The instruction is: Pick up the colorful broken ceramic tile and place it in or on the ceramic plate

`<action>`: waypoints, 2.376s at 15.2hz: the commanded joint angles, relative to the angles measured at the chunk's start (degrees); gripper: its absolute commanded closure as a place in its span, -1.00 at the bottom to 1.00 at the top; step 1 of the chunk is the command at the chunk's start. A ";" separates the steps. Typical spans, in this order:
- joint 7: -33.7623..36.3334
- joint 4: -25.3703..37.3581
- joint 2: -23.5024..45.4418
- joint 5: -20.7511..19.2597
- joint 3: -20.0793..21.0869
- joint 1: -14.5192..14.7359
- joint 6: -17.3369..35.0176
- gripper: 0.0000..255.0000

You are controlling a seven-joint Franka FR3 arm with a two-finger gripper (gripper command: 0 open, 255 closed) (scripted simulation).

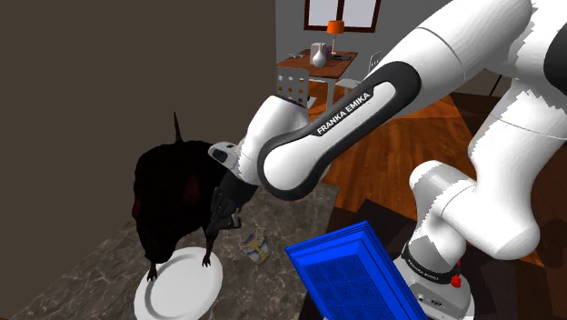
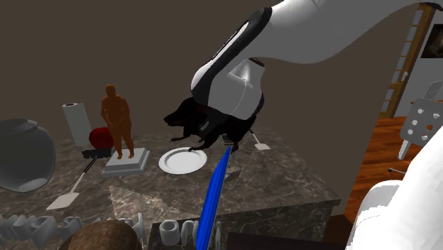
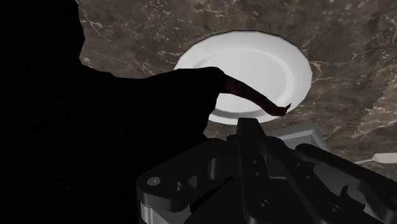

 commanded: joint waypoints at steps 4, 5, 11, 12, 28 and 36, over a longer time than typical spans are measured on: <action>1.55 -0.75 0.97 -9.43 1.00 -3.43 -5.00 -1.00; 1.83 -0.91 1.32 -12.40 1.20 -4.40 -6.66 -1.00; 1.81 -1.18 3.43 -29.08 1.56 -9.06 -16.38 -1.00; 1.58 -1.12 3.79 -31.72 1.51 -9.69 -17.96 -1.00; -0.56 -1.96 10.08 -34.41 1.06 -10.45 -14.41 -1.00; -0.56 -1.93 10.05 -34.42 1.06 -10.46 -14.46 1.00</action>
